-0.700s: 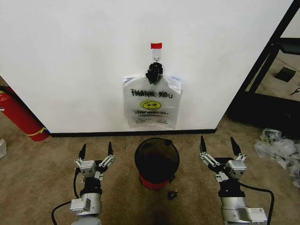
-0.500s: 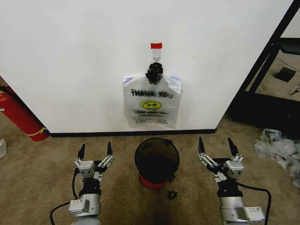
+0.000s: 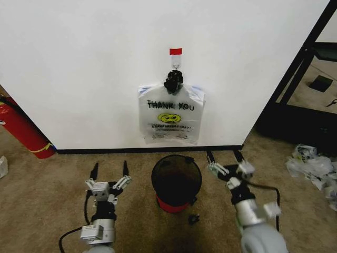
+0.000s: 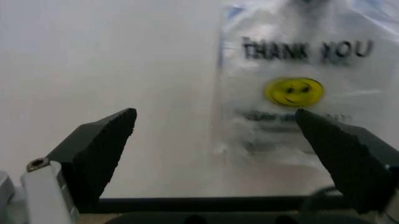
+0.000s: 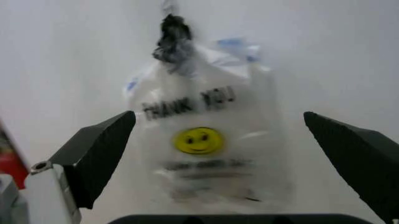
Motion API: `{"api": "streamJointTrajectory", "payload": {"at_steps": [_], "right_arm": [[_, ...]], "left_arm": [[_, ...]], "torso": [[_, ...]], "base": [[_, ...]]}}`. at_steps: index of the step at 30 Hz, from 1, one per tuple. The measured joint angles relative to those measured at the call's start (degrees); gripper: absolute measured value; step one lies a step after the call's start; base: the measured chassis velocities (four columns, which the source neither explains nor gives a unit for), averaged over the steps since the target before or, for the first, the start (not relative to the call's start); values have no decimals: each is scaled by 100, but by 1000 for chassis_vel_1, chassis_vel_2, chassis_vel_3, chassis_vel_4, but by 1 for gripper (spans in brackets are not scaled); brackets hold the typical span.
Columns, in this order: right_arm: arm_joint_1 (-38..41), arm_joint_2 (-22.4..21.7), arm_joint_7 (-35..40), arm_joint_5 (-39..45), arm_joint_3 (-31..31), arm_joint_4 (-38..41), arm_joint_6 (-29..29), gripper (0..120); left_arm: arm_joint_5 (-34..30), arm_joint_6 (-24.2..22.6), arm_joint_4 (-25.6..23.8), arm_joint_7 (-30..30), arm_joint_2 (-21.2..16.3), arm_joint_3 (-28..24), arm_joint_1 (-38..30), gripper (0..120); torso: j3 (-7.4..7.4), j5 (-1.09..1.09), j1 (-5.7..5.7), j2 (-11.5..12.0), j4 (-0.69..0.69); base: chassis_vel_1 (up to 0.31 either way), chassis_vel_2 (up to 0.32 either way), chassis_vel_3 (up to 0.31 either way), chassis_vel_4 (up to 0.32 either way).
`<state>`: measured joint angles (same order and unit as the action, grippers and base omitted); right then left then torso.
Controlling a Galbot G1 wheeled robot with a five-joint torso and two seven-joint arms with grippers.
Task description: Pick up the garbage bag from the wall and place it over the trash bin.
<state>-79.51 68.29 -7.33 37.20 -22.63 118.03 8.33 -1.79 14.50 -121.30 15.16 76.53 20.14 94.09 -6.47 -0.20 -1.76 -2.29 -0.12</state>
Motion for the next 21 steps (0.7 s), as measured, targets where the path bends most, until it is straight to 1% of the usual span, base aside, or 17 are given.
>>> {"api": "streamJointTrajectory", "payload": {"at_steps": [1, 2, 4, 5, 7, 9, 10, 12, 15, 19, 21], "right_arm": [[370, -62, -104, 250, 159, -219, -81, 100], [370, -62, -104, 250, 159, -219, -81, 100], [1016, -93, -189, 623, 431, -521, -200, 100], [1374, -82, -196, 868, 592, -721, -282, 100], [2078, 22, -169, 1308, 898, -1162, -412, 100], [2659, 159, -113, 1608, 1123, -1564, -503, 100], [2659, 159, -113, 1608, 1123, -1564, -503, 100], [3272, 319, -43, 1835, 1308, -1971, -559, 100], [3845, 493, -10, 2055, 1454, -2359, -612, 100], [4287, 681, -22, 2246, 1627, -2665, -688, 100], [4474, 800, -17, 2276, 1756, -2833, -717, 100]], "left_arm": [[16, 21, 1, 1, -6, 0, 47, 100], [16, 21, 1, 1, -6, 0, 47, 100], [40, 45, 1, -1, 12, 14, 130, 100], [54, 55, -8, 3, 32, 34, 173, 100], [79, 67, -37, 4, 74, 78, 225, 100], [94, 68, -66, 7, 103, 108, 263, 100], [94, 68, -66, 7, 103, 108, 263, 100], [117, 69, -101, 11, 134, 135, 298, 100], [131, 70, -137, 12, 164, 155, 335, 100], [134, 71, -155, 15, 188, 181, 343, 100], [134, 71, -159, 18, 207, 189, 338, 100]], "torso": [[0, 5, 0, 0, 3], [0, 5, 0, 0, 3], [0, 0, 0, 0, 11], [0, -1, 0, 0, 13], [0, -1, 0, 0, 12], [0, 0, 0, 0, 6], [0, 0, 0, 0, 6], [0, -1, 0, 0, 8], [0, -1, 0, 0, 9], [0, -1, 0, 0, 6], [0, -1, 0, 0, 8]], "base": [[0, 0, 0, 0], [0, 0, 0, 0], [0, 0, 0, 0], [0, 0, 0, 0], [0, 0, 0, 0], [0, 0, 0, 0], [0, 0, 0, 0], [0, 0, 0, 0], [0, 0, 0, 0], [0, 0, 0, 0], [0, 0, 0, 0]]}}
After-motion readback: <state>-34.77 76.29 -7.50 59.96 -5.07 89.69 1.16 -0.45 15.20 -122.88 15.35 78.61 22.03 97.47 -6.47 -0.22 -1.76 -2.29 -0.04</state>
